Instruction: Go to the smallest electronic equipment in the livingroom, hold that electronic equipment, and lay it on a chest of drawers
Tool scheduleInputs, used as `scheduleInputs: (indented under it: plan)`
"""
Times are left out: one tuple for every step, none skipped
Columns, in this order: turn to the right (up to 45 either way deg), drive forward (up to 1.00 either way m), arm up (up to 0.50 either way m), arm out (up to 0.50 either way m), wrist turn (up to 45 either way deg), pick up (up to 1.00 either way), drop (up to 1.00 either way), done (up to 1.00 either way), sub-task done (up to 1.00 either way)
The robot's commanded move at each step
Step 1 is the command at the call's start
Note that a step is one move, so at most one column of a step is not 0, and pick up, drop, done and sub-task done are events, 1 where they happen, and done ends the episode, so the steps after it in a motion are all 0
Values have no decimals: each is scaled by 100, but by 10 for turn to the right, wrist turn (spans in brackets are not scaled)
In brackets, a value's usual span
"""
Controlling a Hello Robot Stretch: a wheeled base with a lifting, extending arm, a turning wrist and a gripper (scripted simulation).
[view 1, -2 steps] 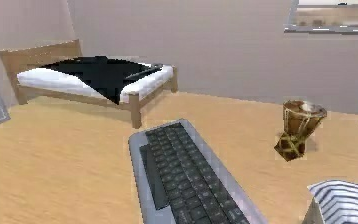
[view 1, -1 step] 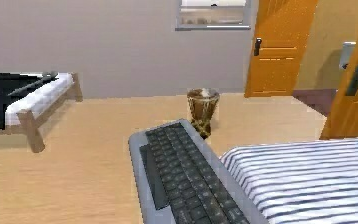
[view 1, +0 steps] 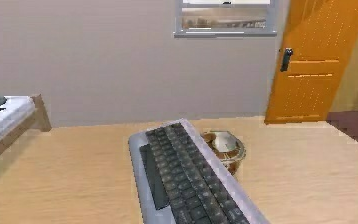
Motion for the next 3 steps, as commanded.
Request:
scheduleInputs:
  plan:
    - [60, 0, 0, 0, 0, 0, 0, 0, 0]
    - [0, 30, 0, 0, 0, 0, 0, 0, 0]
    - [-420, 0, 0, 0, 0, 0, 0, 0, 0]
